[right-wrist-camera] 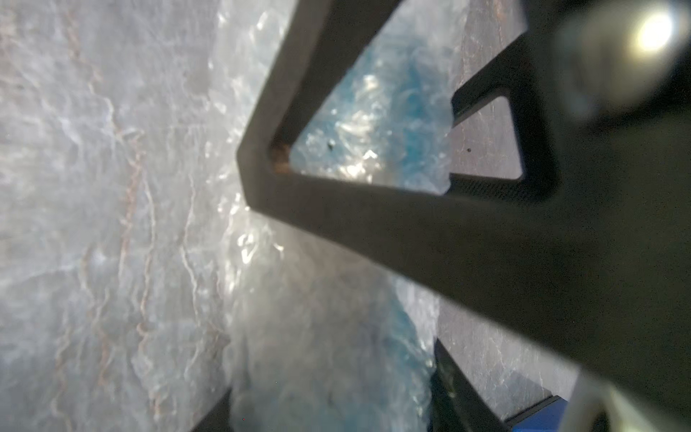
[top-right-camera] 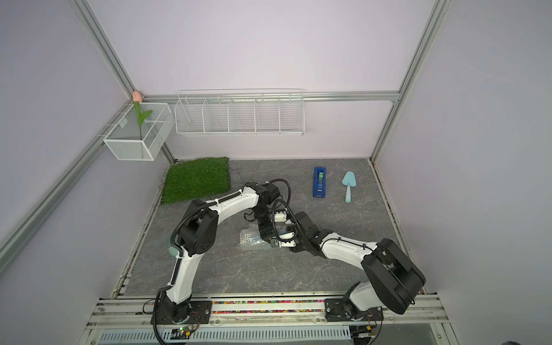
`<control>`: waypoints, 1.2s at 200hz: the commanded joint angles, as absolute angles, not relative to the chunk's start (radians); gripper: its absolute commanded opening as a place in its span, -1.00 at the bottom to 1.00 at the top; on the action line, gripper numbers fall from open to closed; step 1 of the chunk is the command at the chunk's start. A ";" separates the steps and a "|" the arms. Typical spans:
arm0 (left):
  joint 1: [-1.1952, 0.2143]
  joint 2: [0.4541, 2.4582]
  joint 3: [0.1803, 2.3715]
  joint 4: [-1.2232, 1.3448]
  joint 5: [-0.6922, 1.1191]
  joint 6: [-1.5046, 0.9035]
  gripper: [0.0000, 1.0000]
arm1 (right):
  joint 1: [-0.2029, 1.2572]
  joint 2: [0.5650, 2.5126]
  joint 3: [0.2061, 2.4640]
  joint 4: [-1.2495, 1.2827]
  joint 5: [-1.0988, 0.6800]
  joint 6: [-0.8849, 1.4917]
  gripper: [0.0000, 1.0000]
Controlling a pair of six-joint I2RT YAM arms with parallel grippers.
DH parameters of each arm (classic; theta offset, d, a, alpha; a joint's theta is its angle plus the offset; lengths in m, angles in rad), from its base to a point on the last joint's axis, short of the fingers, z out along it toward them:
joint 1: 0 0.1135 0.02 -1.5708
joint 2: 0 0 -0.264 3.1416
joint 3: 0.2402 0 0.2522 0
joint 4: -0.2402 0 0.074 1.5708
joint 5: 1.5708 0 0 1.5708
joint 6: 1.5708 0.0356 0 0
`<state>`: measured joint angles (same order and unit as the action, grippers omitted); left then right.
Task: Wrap wine bottles in bubble wrap
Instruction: Wrap the wine bottle in bubble wrap.
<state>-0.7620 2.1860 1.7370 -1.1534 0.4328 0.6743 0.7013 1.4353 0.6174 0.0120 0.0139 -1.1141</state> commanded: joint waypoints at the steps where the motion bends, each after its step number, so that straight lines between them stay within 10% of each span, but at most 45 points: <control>1: -0.732 2.092 1.691 -1.076 0.317 0.643 0.76 | 0.682 1.450 0.600 -0.069 0.010 -1.106 -0.85; 146: -0.584 1.213 0.911 -0.370 0.049 0.617 0.99 | 0.564 1.645 0.827 -0.465 -0.265 -0.990 -0.85; 240: -1.013 1.191 0.688 -0.118 -0.239 0.907 0.99 | 0.502 1.844 1.101 -0.810 -0.399 -0.999 -0.86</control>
